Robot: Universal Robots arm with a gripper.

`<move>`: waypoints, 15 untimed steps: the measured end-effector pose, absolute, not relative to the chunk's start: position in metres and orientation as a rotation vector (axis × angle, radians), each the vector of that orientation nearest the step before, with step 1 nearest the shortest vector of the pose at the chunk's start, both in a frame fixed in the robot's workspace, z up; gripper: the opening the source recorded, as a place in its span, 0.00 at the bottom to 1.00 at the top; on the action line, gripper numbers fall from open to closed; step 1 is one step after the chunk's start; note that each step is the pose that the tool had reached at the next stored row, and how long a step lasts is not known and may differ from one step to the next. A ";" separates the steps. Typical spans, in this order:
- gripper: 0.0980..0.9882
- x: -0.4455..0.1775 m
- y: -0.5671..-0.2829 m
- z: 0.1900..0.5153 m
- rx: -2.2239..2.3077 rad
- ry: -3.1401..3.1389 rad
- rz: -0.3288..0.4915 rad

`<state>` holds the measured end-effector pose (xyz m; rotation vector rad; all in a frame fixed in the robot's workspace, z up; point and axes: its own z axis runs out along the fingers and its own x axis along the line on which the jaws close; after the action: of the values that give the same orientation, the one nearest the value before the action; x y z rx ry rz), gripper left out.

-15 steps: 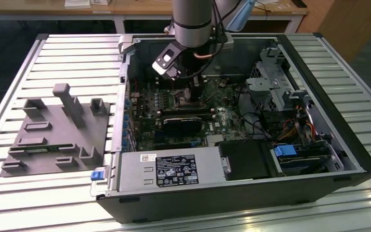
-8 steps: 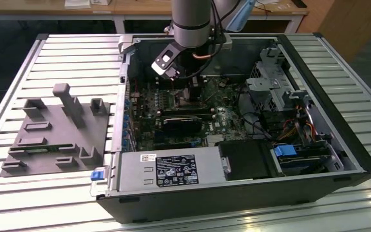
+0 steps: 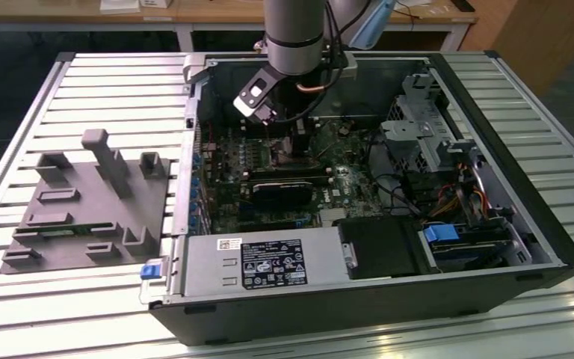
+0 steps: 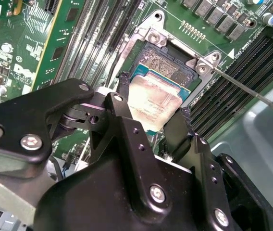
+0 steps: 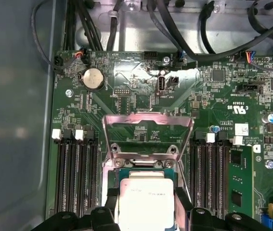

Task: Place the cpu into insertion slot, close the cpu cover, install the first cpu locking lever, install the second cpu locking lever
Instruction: 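Place the cpu into insertion slot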

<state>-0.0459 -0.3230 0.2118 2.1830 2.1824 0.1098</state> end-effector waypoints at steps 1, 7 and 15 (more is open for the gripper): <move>0.49 -0.046 -0.323 0.211 2.183 2.182 0.110; 0.49 -0.048 -0.323 0.208 2.184 2.181 0.110; 0.49 -0.052 -0.322 0.202 2.188 2.178 0.110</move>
<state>-0.0515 -0.3223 0.2024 2.1876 2.1776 0.1097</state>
